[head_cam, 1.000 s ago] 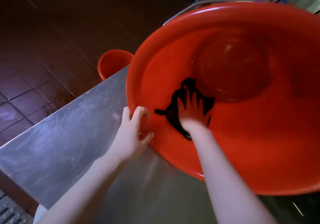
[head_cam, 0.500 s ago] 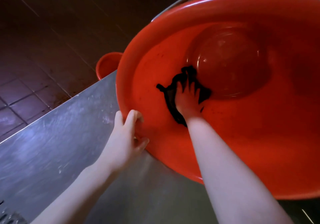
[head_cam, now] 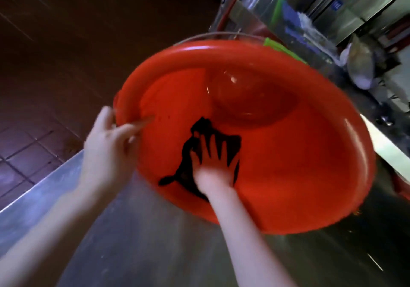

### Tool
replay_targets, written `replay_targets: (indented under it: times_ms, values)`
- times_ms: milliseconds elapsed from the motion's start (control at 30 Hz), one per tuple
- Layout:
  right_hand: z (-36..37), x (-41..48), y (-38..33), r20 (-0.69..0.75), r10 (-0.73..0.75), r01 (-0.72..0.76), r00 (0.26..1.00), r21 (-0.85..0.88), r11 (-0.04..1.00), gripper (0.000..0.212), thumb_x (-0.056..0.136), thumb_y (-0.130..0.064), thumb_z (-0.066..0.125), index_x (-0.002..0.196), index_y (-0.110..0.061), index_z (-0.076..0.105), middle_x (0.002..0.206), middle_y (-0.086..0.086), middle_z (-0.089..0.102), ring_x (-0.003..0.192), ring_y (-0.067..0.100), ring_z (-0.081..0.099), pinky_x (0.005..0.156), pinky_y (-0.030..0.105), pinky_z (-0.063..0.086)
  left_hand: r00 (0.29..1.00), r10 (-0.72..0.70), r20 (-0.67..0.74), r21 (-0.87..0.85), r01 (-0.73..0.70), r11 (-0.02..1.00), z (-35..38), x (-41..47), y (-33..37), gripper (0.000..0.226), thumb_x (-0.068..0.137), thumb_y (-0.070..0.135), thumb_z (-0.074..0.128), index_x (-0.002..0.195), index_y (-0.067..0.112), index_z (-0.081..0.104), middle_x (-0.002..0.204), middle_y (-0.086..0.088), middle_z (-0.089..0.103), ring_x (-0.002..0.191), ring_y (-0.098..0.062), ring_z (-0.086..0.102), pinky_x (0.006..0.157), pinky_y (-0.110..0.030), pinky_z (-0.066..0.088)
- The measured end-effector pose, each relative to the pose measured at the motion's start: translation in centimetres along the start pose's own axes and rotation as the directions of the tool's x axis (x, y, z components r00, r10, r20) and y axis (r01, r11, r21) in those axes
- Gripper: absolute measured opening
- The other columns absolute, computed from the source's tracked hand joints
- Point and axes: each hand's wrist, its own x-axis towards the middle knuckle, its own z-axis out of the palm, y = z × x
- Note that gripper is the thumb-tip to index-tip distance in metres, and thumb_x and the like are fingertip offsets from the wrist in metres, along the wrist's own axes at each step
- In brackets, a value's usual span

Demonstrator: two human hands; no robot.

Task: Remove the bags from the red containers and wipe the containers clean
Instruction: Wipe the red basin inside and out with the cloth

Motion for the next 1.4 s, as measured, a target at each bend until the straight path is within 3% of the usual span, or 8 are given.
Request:
replay_targets:
  times_ms: [133, 300, 533, 800, 933, 1067, 1200, 1400]
  values:
    - [1.6, -5.9, -2.6, -0.049, -0.133, 0.131, 0.990, -0.041, 0.991, 0.062, 0.095, -0.060, 0.010, 0.153, -0.040, 0.003, 0.163, -0.008, 0.005, 0.150, 0.024, 0.003, 0.115, 0.062, -0.004, 0.982, -0.178, 0.067, -0.086, 0.183, 0.979, 1.5, -2.6, -1.8, 0.038, 0.080, -0.011, 0.067, 0.108, 0.013, 0.075, 0.104, -0.013, 0.058, 0.082, -0.029, 0.059, 0.074, -0.038, 0.052]
    - [0.0, -0.3, -1.8, -0.073, -0.010, -0.002, 0.997, -0.164, 0.986, 0.058, 0.098, -0.056, 0.020, 0.153, -0.039, 0.009, 0.164, -0.004, 0.004, 0.150, 0.025, 0.000, 0.113, 0.060, -0.011, 0.932, -0.324, 0.163, -0.201, 0.353, 0.914, 3.0, -3.7, -3.1, 0.032, 0.082, -0.001, 0.071, 0.102, 0.023, 0.077, 0.101, -0.006, 0.064, 0.075, -0.019, 0.062, 0.073, -0.030, 0.050]
    - [-2.2, 11.6, -4.0, 0.034, 0.179, -0.181, 0.983, 0.073, 0.981, 0.059, 0.100, -0.055, 0.016, 0.154, -0.035, 0.005, 0.164, -0.003, -0.001, 0.149, 0.030, -0.008, 0.113, 0.065, -0.009, 0.936, -0.294, 0.195, -0.237, 0.336, 0.912, 3.2, -3.8, -3.0, 0.036, 0.080, -0.001, 0.071, 0.097, 0.030, 0.077, 0.092, 0.004, 0.061, 0.074, -0.010, 0.063, 0.070, -0.021, 0.049]
    - [-3.9, 1.0, -2.9, -0.047, -0.351, 0.349, 0.935, 0.288, 0.892, 0.051, 0.100, -0.041, 0.039, 0.150, -0.032, 0.029, 0.159, -0.007, 0.025, 0.147, 0.019, 0.021, 0.118, 0.049, 0.018, 0.920, -0.206, 0.333, -0.122, 0.258, 0.958, -1.9, 2.8, -1.5, 0.035, 0.083, 0.003, 0.069, 0.096, 0.033, 0.078, 0.083, 0.016, 0.056, 0.071, -0.005, 0.058, 0.067, 0.004, 0.036]
    - [-6.2, -2.3, -2.6, -0.109, -0.069, 0.126, 0.992, 0.722, 0.680, 0.030, 0.102, -0.022, 0.047, 0.130, -0.015, 0.057, 0.124, -0.002, 0.062, 0.125, 0.021, 0.053, 0.094, 0.010, 0.035, 0.897, 0.022, 0.442, -0.134, 0.042, 0.990, -4.0, 6.1, 1.2, 0.035, 0.087, 0.007, 0.068, 0.107, 0.035, 0.075, 0.090, 0.013, 0.055, 0.085, -0.010, 0.057, 0.077, -0.004, 0.038]
    - [-8.9, -3.8, -1.9, -0.026, 0.250, -0.058, 0.968, 0.944, 0.324, 0.036, 0.101, -0.025, 0.048, 0.136, -0.013, 0.051, 0.129, -0.006, 0.053, 0.128, 0.012, 0.047, 0.106, 0.021, 0.033, 0.866, 0.112, 0.487, -0.075, -0.086, 0.993, -5.6, 9.3, 3.9, 0.035, 0.094, 0.017, 0.060, 0.122, 0.039, 0.067, 0.101, 0.002, 0.053, 0.098, -0.022, 0.060, 0.088, -0.036, 0.051]
    - [-10.9, -4.4, -0.1, 0.129, 0.445, -0.177, 0.886, 0.982, 0.068, 0.055, 0.096, -0.044, 0.052, 0.143, -0.015, 0.044, 0.147, 0.006, 0.045, 0.135, 0.021, 0.043, 0.115, 0.037, 0.031, 0.865, 0.238, 0.441, 0.027, -0.278, 0.960, -6.8, 11.5, 7.8, 0.037, 0.096, 0.022, 0.055, 0.131, 0.034, 0.060, 0.102, 0.002, 0.037, 0.083, -0.029, 0.061, 0.071, -0.037, 0.055]
    - [-14.2, -4.3, 3.4, 0.072, 0.534, -0.154, 0.842, 0.982, 0.112, 0.061, 0.095, -0.052, 0.049, 0.146, -0.019, 0.041, 0.152, 0.004, 0.039, 0.139, 0.023, 0.038, 0.117, 0.042, 0.029, 0.810, 0.340, 0.477, 0.120, -0.444, 0.888, -6.1, 13.0, 11.1, 0.062, 0.091, 0.019, 0.061, 0.149, 0.029, 0.038, 0.140, -0.009, 0.033, 0.102, -0.031, 0.059, 0.067, -0.036, 0.057]
